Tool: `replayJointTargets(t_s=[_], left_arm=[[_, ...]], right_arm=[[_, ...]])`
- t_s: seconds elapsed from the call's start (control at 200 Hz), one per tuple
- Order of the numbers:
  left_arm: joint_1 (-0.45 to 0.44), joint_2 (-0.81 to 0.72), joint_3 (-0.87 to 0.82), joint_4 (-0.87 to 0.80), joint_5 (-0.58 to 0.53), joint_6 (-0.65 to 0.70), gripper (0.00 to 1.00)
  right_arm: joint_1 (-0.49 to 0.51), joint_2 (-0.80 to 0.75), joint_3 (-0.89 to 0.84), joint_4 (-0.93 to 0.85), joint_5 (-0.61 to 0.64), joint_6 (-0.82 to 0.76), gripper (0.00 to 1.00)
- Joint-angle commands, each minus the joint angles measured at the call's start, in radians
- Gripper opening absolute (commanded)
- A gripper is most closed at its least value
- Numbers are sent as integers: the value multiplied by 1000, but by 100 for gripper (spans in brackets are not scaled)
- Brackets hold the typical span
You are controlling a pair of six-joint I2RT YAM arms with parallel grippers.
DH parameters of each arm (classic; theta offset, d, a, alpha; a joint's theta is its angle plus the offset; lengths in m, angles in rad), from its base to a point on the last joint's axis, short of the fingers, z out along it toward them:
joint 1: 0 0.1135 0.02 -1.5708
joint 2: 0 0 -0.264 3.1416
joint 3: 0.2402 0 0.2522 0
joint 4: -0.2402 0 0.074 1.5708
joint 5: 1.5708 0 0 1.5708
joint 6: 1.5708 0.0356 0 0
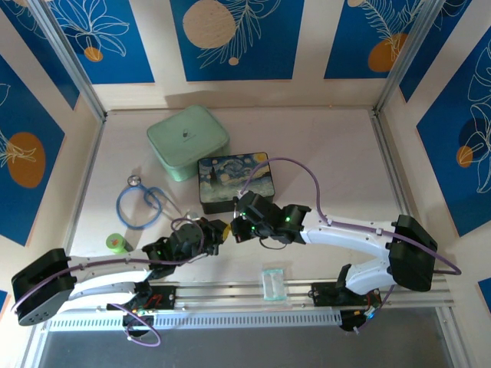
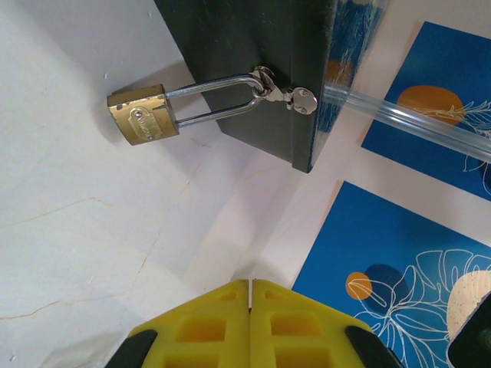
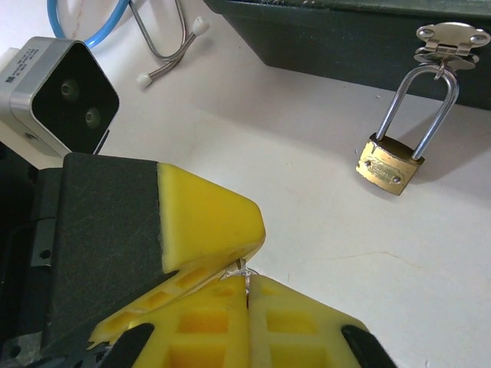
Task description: Unlock a padlock with a key
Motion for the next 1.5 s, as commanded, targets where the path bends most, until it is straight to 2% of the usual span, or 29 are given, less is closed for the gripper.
replayJointTargets(t_s=[0.0, 0.025, 0.04, 0.055, 0.245, 0.375, 0.395, 0.425, 0.445, 0.51, 0.55, 0.565, 0.575, 0.59, 0.7, 0.785, 0.88, 0.921, 0.951, 0.981, 1.031, 1.061, 1.176, 1.296, 1.366, 1.436, 1.496], left_arm=[[-6, -7, 32, 6, -16, 67, 0], [-6, -11, 35, 17, -24, 101, 0], [-6, -12, 37, 23, -29, 124, 0], [-6, -16, 40, 25, -35, 145, 0], [-6, -90, 112, -149, -118, 338, 0], [-5, -130, 96, -134, -181, 448, 0], [-6, -137, 91, -124, -191, 459, 0], [-5, -143, 82, -109, -202, 473, 0], [-6, -147, 75, -98, -207, 479, 0], [-6, -165, 67, -95, -222, 495, 0], [-5, -174, 67, -93, -226, 522, 0], [-6, -178, 68, -95, -226, 530, 0], [-6, -180, 68, -97, -227, 534, 0], [-5, -183, 70, -100, -228, 541, 0], [-6, -204, 78, -121, -232, 580, 0], [-6, -221, 107, -168, -231, 639, 0], [-6, -235, 156, -248, -211, 737, 0], [-6, -239, 169, -266, -200, 769, 0], [-5, -242, 175, -266, -190, 792, 0], [-5, -243, 181, -266, -177, 814, 0], [-6, -244, 201, -292, -166, 843, 0], [-6, -244, 216, -313, -163, 860, 0], [-6, -234, 245, -320, -136, 933, 0], [-6, -237, 232, -230, -101, 1013, 0], [-6, -245, 207, -154, -79, 1053, 0], [-6, -254, 188, -97, -65, 1070, 0], [-6, -256, 181, -70, -55, 1074, 0]], right_arm=[[-9, -29, -7, -11, 27, 10, 49], [-8, -33, -1, -24, 59, 37, 72], [-8, -35, 5, -39, 82, 52, 93], [-8, -37, 11, -52, 104, 64, 100], [-16, -54, 75, -179, 220, 25, 99], [-21, -16, 202, -474, 308, 37, 100], [-20, -8, 227, -526, 320, 40, 94], [-16, 2, 255, -582, 345, 36, 78], [-12, 6, 269, -616, 368, 43, 70], [3, 8, 287, -693, 450, 70, 66], [14, 1, 278, -697, 486, 68, 71], [16, -1, 275, -697, 493, 65, 82], [16, -2, 273, -699, 502, 67, 94], [16, -3, 272, -706, 514, 78, 100], [5, -1, 266, -730, 534, 99, 99], [6, -20, 231, -639, 461, -37, 96], [-4, -68, 202, -618, 454, 66, 100], [-31, -90, 188, -582, 348, 45, 99], [-80, -100, 177, -544, 212, 5, 99], [-98, -116, 163, -508, 160, -25, 99], [-83, -146, 155, -492, 202, -53, 100], [-73, -169, 150, -478, 224, -75, 97], [-85, -294, 88, -351, 196, -83, 95], [-145, -456, -113, -113, 107, 38, 93], [-222, -564, -262, 81, -54, 155, 97], [-309, -642, -420, 349, -235, 262, 95], [-343, -671, -513, 532, -301, 309, 91]])
